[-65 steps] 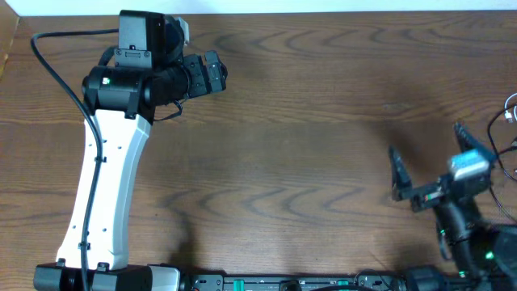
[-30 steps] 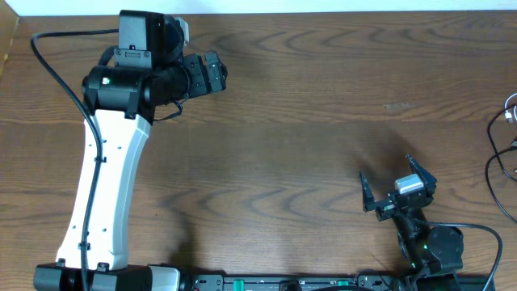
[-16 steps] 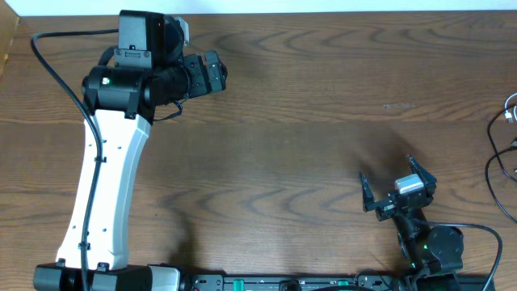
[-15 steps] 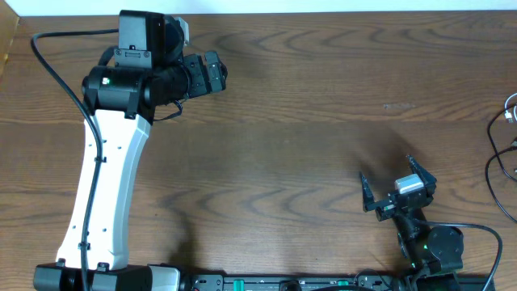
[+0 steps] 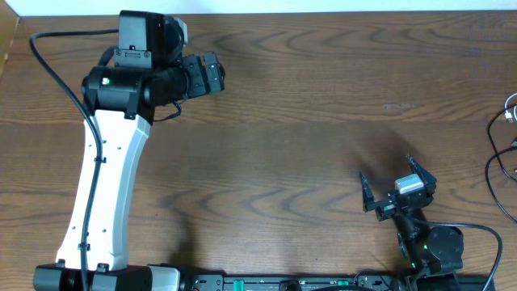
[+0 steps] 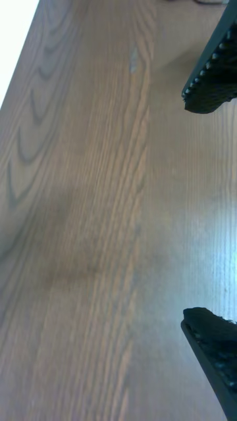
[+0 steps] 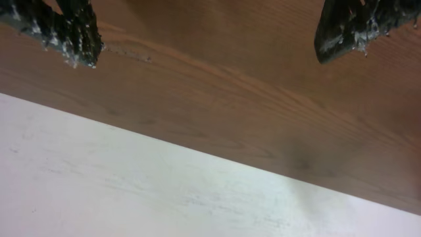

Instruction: Untangle cables

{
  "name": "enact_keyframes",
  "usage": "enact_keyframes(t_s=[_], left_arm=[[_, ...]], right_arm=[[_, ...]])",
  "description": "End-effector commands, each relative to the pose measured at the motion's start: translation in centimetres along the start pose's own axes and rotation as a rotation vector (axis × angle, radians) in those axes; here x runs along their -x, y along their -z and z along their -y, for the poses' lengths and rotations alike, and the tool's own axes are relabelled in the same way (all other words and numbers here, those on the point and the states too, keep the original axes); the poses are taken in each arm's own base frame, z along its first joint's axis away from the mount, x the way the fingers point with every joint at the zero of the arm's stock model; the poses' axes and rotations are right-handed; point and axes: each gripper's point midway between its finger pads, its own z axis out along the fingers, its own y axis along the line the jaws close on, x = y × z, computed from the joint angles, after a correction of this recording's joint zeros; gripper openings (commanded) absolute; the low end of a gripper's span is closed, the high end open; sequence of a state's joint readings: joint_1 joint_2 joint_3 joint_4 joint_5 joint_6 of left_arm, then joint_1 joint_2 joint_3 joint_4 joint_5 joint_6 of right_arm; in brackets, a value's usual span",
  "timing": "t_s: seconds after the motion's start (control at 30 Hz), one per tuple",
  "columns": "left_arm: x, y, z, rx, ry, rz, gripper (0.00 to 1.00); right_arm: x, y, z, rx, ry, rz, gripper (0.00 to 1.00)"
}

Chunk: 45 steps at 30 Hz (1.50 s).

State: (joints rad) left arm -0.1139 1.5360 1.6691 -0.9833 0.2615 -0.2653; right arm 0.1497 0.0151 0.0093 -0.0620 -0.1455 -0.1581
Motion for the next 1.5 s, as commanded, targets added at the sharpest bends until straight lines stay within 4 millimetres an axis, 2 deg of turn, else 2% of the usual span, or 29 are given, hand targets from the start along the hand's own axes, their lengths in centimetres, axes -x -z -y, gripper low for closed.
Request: enact_keyframes(t_s=[0.0, 0.13, 0.3, 0.43, 0.53, 0.77, 0.97, 1.17, 1.47], left_arm=[[0.5, 2.9, -0.6, 0.050, -0.011, 0.091, 0.99], [1.4, 5.2, -1.0, 0.074, -0.040, 0.228, 0.99], [2.1, 8.3, -0.2, 0.035, -0.192, 0.431, 0.99], [1.3, 10.6, -0.1, 0.024, -0.324, 0.612, 0.99], [0.0, 11.3, -1.4, 0.031, -0.334, 0.717, 0.99], [-4.4, 10.2, -5.2, 0.064, -0.314, 0.867, 0.99], [-8.7, 8.7, -7.0, 0.085, -0.368, 0.941, 0.99], [-11.4, 6.7, -8.2, 0.116, -0.434, 0.956, 0.99], [-13.5, 4.3, -9.4, 0.136, -0.473, 0.953, 0.99]], right_arm=[[0.0, 0.0, 0.1, -0.003, -0.004, 0.003, 0.99], [0.0, 0.0, 0.1, -0.003, -0.004, 0.003, 0.99], [0.0, 0.0, 0.1, -0.003, -0.004, 0.003, 0.99], [0.0, 0.0, 0.1, -0.003, -0.004, 0.003, 0.99], [0.0, 0.0, 0.1, -0.003, -0.004, 0.003, 0.99], [0.0, 0.0, 0.1, -0.003, -0.004, 0.003, 0.99], [0.0, 0.0, 0.1, -0.003, -0.004, 0.003, 0.99], [0.0, 0.0, 0.1, -0.003, -0.004, 0.003, 0.99], [0.0, 0.0, 0.1, -0.003, -0.004, 0.003, 0.99]])
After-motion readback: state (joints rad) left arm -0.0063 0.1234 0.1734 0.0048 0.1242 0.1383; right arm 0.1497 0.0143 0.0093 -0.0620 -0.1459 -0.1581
